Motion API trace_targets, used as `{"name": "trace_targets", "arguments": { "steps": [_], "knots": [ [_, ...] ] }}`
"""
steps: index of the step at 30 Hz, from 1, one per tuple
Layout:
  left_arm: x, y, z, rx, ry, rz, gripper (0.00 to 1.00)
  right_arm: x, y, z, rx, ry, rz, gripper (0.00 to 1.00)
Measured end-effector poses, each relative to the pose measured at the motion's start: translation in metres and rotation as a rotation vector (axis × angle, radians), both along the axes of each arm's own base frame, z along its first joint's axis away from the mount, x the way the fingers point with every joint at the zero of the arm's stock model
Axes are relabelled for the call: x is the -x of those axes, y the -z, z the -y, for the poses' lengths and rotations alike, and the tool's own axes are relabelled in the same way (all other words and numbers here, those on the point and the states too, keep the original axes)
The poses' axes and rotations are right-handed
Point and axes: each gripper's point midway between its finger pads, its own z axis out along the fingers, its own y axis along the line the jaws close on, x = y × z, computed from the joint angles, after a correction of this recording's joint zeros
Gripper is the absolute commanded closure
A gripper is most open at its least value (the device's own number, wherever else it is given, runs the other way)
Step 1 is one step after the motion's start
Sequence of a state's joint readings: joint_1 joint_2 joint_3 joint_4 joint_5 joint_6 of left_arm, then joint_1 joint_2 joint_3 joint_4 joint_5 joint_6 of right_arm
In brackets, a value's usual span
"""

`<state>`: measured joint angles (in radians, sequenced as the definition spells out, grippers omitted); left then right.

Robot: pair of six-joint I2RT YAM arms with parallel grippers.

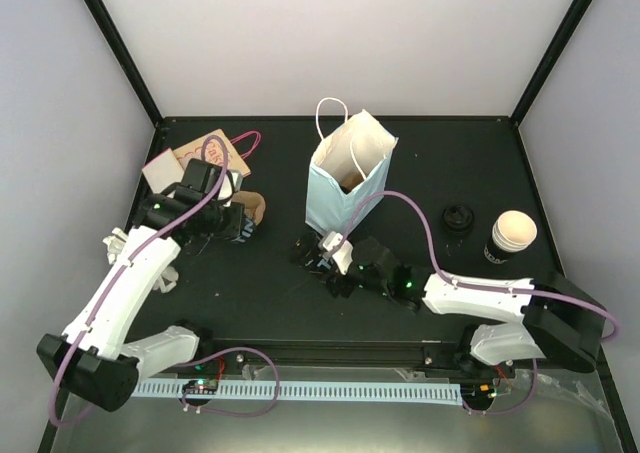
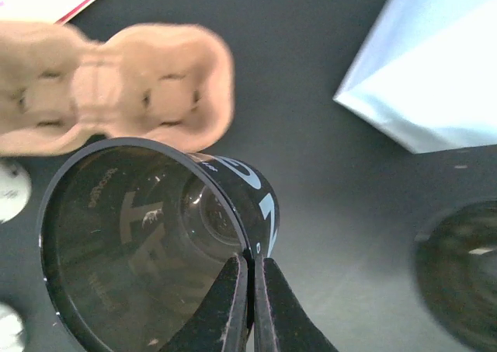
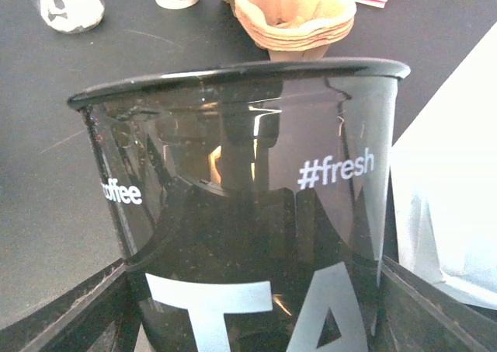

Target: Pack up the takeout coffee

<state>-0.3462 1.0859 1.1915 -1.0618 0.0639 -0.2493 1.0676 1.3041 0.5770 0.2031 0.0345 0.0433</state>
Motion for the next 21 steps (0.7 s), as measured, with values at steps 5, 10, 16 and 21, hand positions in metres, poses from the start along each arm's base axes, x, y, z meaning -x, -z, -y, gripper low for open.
{"name": "trace_targets", "arguments": {
  "steps": [5,10,16,21],
  "knots": [
    [-0.007,0.043,-0.031,-0.183,-0.114,-0.086,0.99,-0.001,-0.002,0.006,-0.016,0.027,0.006,0.23],
    [-0.009,0.074,-0.057,-0.336,-0.217,-0.151,0.98,-0.003,-0.003,0.012,-0.022,0.054,0.017,0.23],
    [-0.012,0.088,-0.081,-0.450,-0.336,-0.157,0.99,-0.005,-0.012,0.019,-0.055,0.083,0.044,0.23],
    [-0.017,0.106,-0.086,-0.493,-0.370,-0.178,0.98,-0.005,-0.017,0.022,-0.075,0.096,0.055,0.23]
  ]
}}
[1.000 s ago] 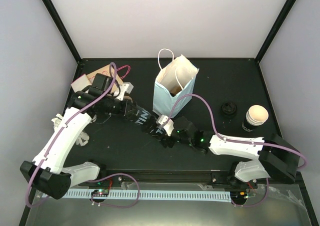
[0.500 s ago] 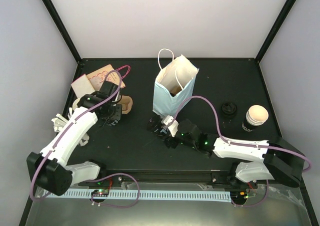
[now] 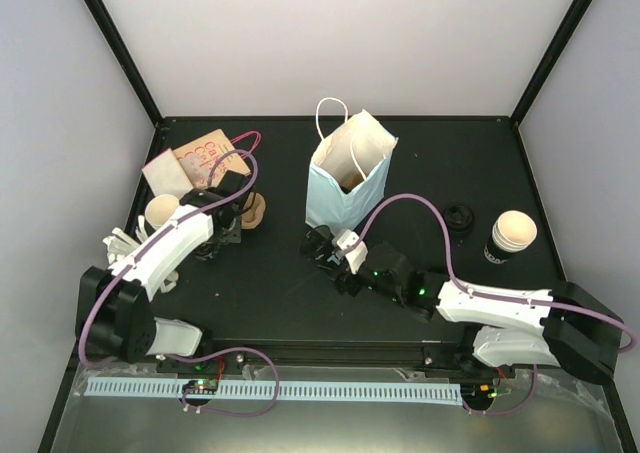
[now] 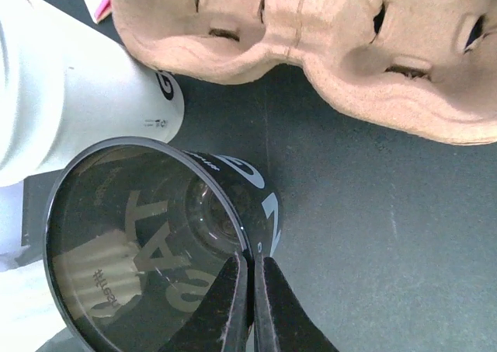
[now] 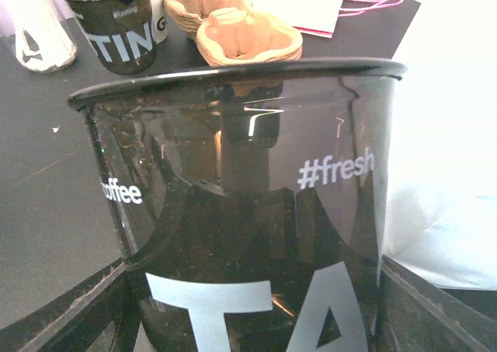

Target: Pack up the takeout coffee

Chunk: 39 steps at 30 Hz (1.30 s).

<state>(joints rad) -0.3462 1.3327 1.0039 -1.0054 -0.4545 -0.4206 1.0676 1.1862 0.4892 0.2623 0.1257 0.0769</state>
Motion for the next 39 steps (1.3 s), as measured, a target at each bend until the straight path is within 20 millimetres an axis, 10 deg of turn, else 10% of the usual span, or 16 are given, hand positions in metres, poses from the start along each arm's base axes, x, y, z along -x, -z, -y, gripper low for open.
{"name": "trace_targets", "arguments": {
  "steps": [13,21,29,39],
  "knots": [
    [-0.002,0.019,0.009,0.031,0.014,-0.056,0.44,0.001,-0.001,0.003,-0.019,0.008,0.005,0.22],
    [-0.006,-0.047,0.072,0.364,0.229,0.051,0.27,0.001,-0.003,0.004,-0.037,0.008,0.015,0.22],
    [0.024,-0.106,0.154,0.826,0.549,0.130,0.35,0.003,-0.013,0.004,-0.075,0.002,0.033,0.20],
    [0.041,-0.073,0.188,1.056,0.585,-0.043,0.42,0.007,-0.012,0.004,-0.090,-0.021,0.030,0.20]
  ]
}}
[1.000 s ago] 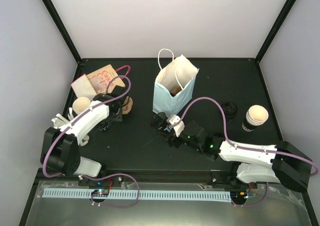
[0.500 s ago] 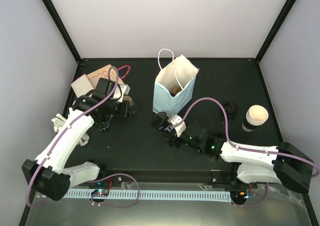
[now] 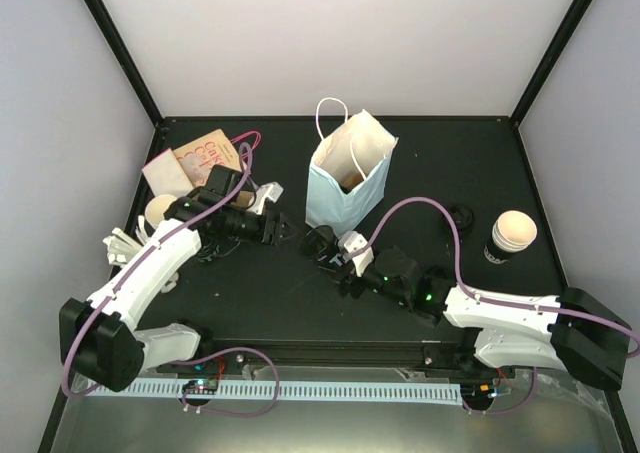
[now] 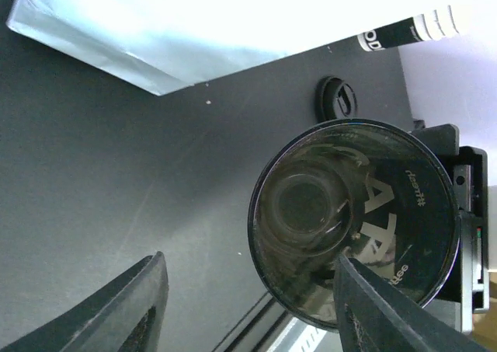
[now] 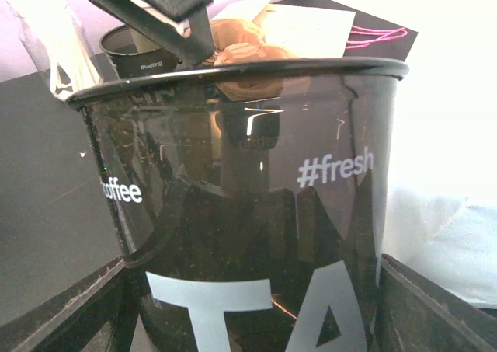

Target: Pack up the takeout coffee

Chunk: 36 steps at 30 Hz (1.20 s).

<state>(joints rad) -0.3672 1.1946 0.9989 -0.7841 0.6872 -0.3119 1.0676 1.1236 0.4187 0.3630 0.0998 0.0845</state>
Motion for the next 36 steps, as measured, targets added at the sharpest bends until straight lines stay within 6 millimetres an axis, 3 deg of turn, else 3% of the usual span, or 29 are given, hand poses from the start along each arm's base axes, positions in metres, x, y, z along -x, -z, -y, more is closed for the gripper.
{"name": "trace_targets", "arguments": {
  "steps": [17,24,29,31,36],
  "knots": [
    [0.009,0.020,0.022,0.089,0.058,-0.123,0.58,0.004,-0.002,-0.004,-0.014,-0.031,-0.003,0.20],
    [0.012,0.033,0.032,0.085,0.083,-0.168,0.83,0.004,-0.001,-0.004,-0.007,-0.035,-0.001,0.20],
    [0.011,0.035,0.032,0.083,0.078,-0.176,0.98,0.003,0.002,-0.006,0.004,-0.033,-0.006,0.08],
    [0.011,0.035,0.032,0.082,0.076,-0.175,0.98,0.002,0.004,-0.008,0.014,-0.030,-0.013,0.01],
    [0.010,0.037,0.031,0.073,0.070,-0.171,0.99,0.002,0.008,-0.007,0.028,-0.028,-0.026,0.00]
  ]
}}
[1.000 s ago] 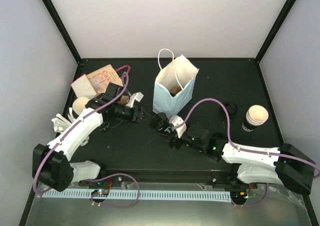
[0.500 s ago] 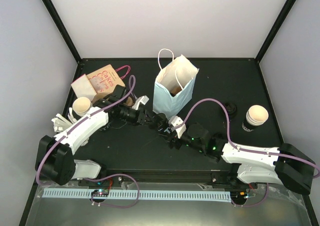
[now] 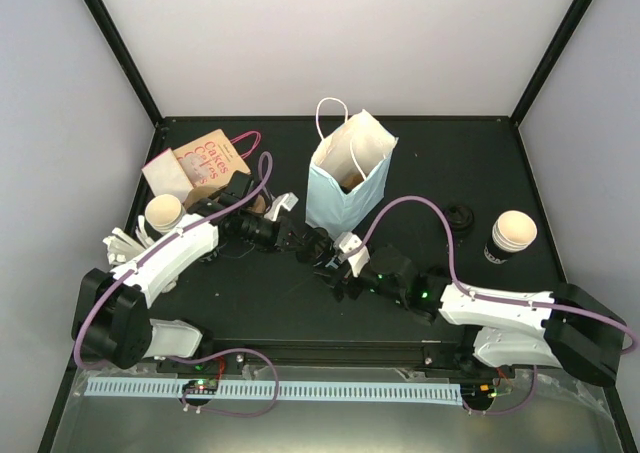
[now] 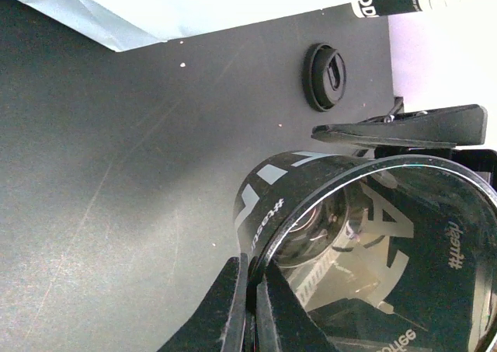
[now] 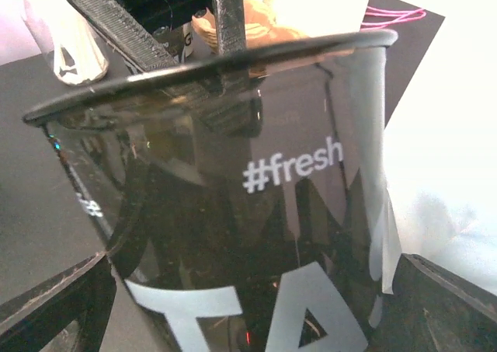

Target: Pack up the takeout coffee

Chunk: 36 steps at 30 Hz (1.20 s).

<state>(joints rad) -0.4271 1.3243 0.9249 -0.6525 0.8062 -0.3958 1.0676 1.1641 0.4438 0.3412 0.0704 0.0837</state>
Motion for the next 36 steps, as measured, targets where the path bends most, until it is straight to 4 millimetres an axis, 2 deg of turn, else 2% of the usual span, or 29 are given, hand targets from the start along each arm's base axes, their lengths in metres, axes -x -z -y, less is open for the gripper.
{"name": "trace_targets", "arguments": {
  "steps": [5,12,16,19,23,26,30,36],
  "knots": [
    [-0.003,0.005,-0.004,-0.040,-0.015,0.017,0.98,0.001,0.003,0.005,0.024,0.010,-0.010,0.00],
    [-0.005,0.019,-0.009,-0.149,-0.033,0.054,0.98,0.000,-0.011,0.016,0.001,0.047,-0.004,0.00],
    [-0.008,0.026,-0.012,-0.220,-0.049,0.094,0.98,-0.001,-0.010,0.025,0.013,0.090,-0.030,0.00],
    [-0.007,0.029,-0.009,-0.271,-0.039,0.134,0.98,-0.010,-0.008,0.034,0.051,0.164,-0.076,0.00],
    [-0.008,0.027,-0.004,-0.327,-0.033,0.196,0.98,-0.032,-0.023,0.047,0.048,0.280,-0.146,0.00],
    [-0.011,0.029,0.001,-0.374,-0.028,0.229,0.98,-0.045,-0.027,0.064,0.024,0.354,-0.207,0.00],
    [-0.016,0.041,0.002,-0.471,-0.039,0.234,0.98,-0.060,-0.020,0.094,0.021,0.464,-0.304,0.00],
    [-0.020,0.067,-0.001,-0.553,-0.056,0.182,0.94,-0.055,-0.015,0.107,0.024,0.500,-0.363,0.00]
  ]
}}
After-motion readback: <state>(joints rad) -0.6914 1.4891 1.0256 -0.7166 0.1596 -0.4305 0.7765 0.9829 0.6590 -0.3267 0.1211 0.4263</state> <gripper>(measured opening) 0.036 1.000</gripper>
